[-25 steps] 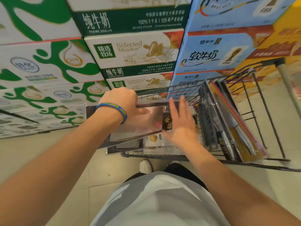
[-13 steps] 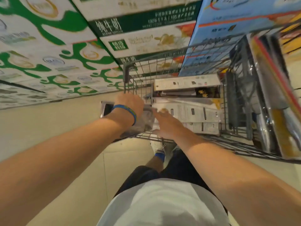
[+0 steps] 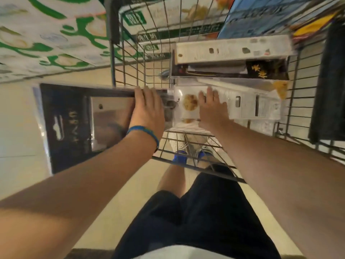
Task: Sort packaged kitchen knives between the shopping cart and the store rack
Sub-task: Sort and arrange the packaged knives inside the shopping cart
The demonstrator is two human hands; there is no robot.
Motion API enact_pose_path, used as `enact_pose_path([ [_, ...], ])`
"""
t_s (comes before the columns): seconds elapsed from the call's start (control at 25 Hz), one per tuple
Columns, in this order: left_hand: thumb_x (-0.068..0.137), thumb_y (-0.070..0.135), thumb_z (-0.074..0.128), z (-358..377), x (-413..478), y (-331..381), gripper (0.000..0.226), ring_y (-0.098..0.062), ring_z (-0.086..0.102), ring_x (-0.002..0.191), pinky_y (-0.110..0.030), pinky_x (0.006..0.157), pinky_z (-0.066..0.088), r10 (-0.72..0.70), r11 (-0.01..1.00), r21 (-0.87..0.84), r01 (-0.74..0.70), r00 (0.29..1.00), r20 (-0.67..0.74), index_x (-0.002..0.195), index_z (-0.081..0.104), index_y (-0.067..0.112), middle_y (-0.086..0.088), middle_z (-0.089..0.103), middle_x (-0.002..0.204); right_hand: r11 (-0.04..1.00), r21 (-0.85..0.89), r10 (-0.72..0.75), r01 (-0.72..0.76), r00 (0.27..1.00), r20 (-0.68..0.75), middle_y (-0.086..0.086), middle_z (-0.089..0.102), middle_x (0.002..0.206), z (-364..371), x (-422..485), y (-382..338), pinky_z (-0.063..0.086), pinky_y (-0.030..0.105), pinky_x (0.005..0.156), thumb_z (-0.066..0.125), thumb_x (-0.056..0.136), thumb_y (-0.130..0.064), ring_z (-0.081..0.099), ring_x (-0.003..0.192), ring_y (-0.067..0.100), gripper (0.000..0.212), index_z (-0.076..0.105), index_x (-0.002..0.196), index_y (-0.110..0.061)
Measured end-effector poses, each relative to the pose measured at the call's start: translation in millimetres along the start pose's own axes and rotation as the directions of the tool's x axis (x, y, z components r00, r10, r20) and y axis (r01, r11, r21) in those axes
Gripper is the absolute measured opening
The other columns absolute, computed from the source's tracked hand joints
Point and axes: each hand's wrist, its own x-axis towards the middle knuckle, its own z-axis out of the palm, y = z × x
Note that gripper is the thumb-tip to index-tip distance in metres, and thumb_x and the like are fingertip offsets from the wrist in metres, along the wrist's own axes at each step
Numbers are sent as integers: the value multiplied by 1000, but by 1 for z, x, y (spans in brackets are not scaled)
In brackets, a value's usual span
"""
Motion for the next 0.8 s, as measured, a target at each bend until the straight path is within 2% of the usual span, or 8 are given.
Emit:
enact_pose_path([
  [0.16, 101, 30, 27, 7, 9, 4, 55, -44, 38, 133, -57, 113, 28, -24, 997, -69, 19, 997, -70, 145, 31, -4, -26, 39, 145, 997, -59, 44, -45, 999, -16, 23, -9, 169, 9, 13, -9, 44, 51, 110, 71, 93, -8, 1, 156, 43, 104, -7, 162, -6],
  [0.36, 103, 36, 29, -2, 3, -5, 60, -42, 27, 141, -57, 116, 20, -47, 983, -179, 39, 998, -44, 150, 28, -1, -22, 31, 153, 996, 22, 92, -91, 996, -8, 19, 27, 157, -4, -4, -13, 54, 43, 94, 76, 84, -11, 32, 145, 38, 97, 14, 158, 0],
  [0.44, 102, 35, 29, -4, -4, -11, 60, -39, 17, 147, -58, 118, 12, 13, 985, -170, -19, 999, -36, 154, 25, 5, -19, 19, 161, 991, 50, 124, -122, 992, -38, 17, 43, 142, -9, -13, -17, 54, 40, 84, 72, 86, -13, 47, 128, 33, 79, 30, 152, -1],
  [0.56, 102, 34, 30, -7, -9, -22, 55, -40, 4, 150, -58, 118, 5, 112, 989, -105, -104, 991, 72, 153, 32, 16, -15, 4, 165, 972, 189, 158, -137, 982, -100, 6, 62, 105, -31, -28, -18, 45, 33, 68, 68, 91, -20, 57, 91, 24, 29, 61, 117, -11],
  [0.6, 101, 33, 34, -10, -7, -28, 52, -39, 9, 149, -56, 118, 8, 139, 985, -116, -128, 987, 85, 151, 37, 19, -14, 9, 165, 960, 231, 186, -155, 976, -117, 2, 62, 93, -40, -34, -16, 43, 32, 65, 66, 93, -21, 56, 82, 21, 17, 66, 108, -14],
  [0.68, 99, 28, 41, -20, -6, -41, 40, -31, 34, 140, -49, 115, 26, 234, 960, -170, -223, 971, 46, 136, 56, 22, -11, 40, 153, 929, 307, 262, -207, 953, -152, 0, 62, 83, -61, -53, -10, 43, 30, 62, 63, 95, -21, 57, 74, 20, 13, 72, 103, -17],
  [0.72, 98, 24, 43, -25, -5, -45, 34, -27, 45, 131, -46, 111, 33, 284, 941, -202, -273, 958, 31, 124, 63, 20, -8, 53, 141, 903, 362, 309, -234, 936, -168, 0, 64, 82, -74, -62, -6, 43, 29, 63, 62, 95, -20, 58, 75, 21, 16, 75, 105, -20],
  [0.8, 97, 20, 46, -31, -9, -47, 28, -25, 51, 124, -44, 108, 38, 340, 921, -206, -331, 941, 10, 118, 64, 19, -4, 59, 130, 826, 511, 385, -240, 901, -199, 3, 73, 92, -102, -79, 5, 44, 28, 67, 62, 93, -18, 65, 84, 25, 24, 78, 110, -26],
])
